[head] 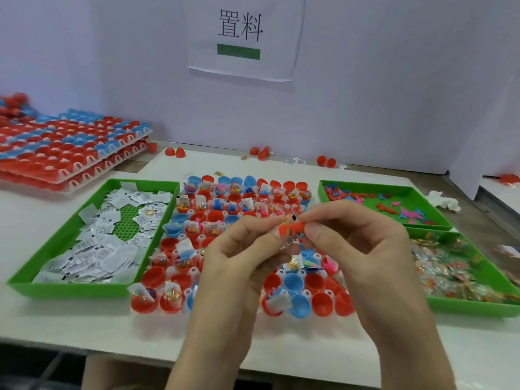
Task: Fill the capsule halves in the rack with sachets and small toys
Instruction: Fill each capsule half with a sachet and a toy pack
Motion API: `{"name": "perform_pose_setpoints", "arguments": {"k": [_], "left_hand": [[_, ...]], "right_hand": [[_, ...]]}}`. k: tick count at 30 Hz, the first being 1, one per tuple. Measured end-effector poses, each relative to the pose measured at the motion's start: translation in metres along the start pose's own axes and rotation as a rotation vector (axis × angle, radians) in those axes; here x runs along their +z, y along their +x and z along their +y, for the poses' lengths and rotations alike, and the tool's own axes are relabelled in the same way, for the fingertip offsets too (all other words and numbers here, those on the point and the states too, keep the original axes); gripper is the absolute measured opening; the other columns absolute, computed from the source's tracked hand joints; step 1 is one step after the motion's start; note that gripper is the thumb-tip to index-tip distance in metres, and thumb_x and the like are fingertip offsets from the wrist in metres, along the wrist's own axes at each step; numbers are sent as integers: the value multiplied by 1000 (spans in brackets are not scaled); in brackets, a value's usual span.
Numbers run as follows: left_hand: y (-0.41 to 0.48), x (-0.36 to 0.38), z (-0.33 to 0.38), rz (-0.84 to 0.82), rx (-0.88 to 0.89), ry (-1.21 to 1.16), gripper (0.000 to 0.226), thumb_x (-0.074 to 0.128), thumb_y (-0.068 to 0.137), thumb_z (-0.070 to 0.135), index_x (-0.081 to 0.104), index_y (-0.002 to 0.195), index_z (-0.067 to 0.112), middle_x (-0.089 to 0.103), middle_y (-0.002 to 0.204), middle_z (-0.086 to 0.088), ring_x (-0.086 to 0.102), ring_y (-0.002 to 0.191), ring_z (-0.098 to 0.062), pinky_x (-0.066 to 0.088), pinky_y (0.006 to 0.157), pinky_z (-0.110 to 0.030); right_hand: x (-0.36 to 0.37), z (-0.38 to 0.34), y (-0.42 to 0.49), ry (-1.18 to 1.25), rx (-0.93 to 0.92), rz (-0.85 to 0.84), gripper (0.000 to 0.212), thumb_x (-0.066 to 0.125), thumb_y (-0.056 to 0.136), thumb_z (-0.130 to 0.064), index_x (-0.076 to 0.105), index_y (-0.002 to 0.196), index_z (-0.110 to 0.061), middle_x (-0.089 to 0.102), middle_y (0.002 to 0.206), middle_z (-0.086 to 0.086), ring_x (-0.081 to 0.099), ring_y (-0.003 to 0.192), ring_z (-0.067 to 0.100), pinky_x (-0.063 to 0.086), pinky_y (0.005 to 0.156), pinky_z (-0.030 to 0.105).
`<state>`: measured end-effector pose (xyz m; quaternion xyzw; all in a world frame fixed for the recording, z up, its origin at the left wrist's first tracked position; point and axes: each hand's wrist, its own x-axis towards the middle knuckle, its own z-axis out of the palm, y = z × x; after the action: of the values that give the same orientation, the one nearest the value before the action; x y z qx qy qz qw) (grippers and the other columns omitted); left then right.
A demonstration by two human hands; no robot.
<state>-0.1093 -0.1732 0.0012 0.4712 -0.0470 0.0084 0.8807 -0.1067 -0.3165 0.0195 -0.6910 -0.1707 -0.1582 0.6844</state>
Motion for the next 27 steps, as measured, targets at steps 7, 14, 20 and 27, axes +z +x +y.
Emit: {"name": "perform_pose_setpoints", "arguments": {"k": [7, 14, 20, 27], "left_hand": [[-1, -5, 4, -118, -120, -40, 17, 78, 59, 15, 79, 76, 14, 74, 84, -7, 73, 75, -18, 60, 72, -25], [3, -8, 0, -132, -155, 5, 18, 77, 55, 15, 78, 73, 13, 72, 82, -10, 72, 80, -23, 60, 82, -32], [1, -6, -2, -106, -103, 26, 17, 77, 64, 17, 80, 80, 14, 75, 87, -9, 73, 82, -20, 60, 76, -26], [-4, -2, -3, -39, 155, 393, 24, 77, 70, 30, 80, 92, 23, 78, 87, -2, 76, 83, -17, 58, 75, -19]], "right_hand": [[-13, -6, -8, -26, -57, -61, 10, 77, 78, -14, 79, 84, -22, 76, 80, -3, 73, 79, 10, 54, 69, 15], [-15, -1, -8, -183, -128, -139, 22, 69, 80, -2, 78, 86, -21, 73, 85, -3, 72, 84, 18, 57, 73, 22], [-10, 3, -8, -200, -140, -93, 20, 72, 85, -3, 76, 88, -22, 73, 96, -8, 70, 100, 15, 57, 78, 20], [-8, 5, -7, -222, -121, -1, 22, 73, 84, 0, 74, 91, -21, 76, 84, -11, 74, 84, 7, 56, 72, 14]]}}
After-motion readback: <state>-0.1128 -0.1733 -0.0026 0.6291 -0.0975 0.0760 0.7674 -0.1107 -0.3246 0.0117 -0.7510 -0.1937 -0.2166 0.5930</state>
